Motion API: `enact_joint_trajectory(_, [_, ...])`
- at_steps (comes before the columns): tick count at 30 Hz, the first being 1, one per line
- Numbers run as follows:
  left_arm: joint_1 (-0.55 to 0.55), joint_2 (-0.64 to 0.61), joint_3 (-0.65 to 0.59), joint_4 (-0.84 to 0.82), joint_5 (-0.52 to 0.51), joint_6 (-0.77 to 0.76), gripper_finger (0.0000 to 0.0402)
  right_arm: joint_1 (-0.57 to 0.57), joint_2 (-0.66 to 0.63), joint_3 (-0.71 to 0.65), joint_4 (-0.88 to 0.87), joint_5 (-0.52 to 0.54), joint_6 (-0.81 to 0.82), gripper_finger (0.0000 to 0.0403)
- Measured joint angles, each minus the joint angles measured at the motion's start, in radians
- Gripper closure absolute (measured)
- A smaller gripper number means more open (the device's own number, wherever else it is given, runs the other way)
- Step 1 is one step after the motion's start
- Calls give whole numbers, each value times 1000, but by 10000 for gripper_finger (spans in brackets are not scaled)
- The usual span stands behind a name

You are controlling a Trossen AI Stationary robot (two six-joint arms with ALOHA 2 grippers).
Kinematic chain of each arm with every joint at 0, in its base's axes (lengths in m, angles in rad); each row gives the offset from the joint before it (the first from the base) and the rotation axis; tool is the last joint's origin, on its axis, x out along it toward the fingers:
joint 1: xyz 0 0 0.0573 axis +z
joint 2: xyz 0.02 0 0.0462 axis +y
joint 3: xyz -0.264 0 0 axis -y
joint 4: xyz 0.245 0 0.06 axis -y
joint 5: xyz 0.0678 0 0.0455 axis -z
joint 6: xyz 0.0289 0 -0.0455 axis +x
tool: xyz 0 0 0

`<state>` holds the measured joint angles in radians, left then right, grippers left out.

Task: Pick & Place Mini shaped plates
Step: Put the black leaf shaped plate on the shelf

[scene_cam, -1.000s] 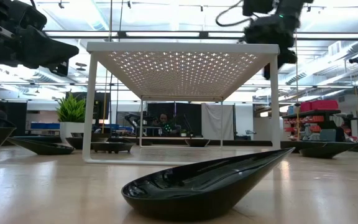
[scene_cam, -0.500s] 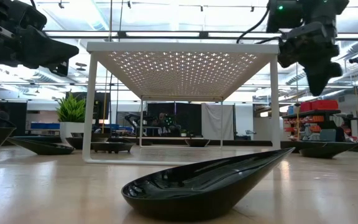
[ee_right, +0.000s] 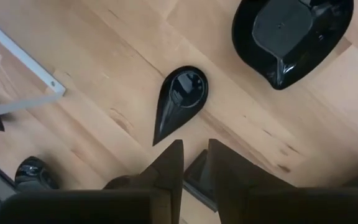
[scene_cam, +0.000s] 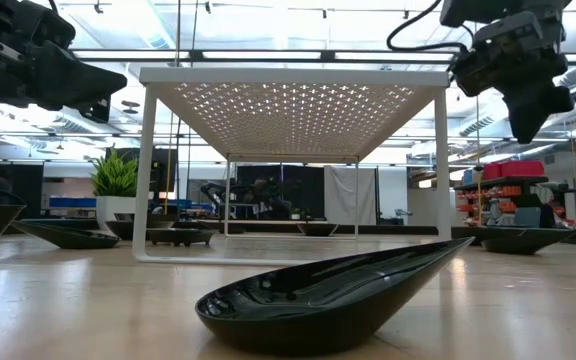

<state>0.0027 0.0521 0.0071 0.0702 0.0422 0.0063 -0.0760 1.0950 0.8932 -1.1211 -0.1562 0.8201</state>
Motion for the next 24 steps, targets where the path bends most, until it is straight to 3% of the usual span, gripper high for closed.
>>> enact_joint_trajectory(9, [0,0,0,0,0,0,381,107,25,-9,33,36,143,325])
enact_joint_trajectory(17, [0,0,0,0,0,0,381,195,44,-124,180,33,319,325])
enact_joint_trajectory(24, [0,0,0,0,0,0,381,188,44,-171,265,49,387,325])
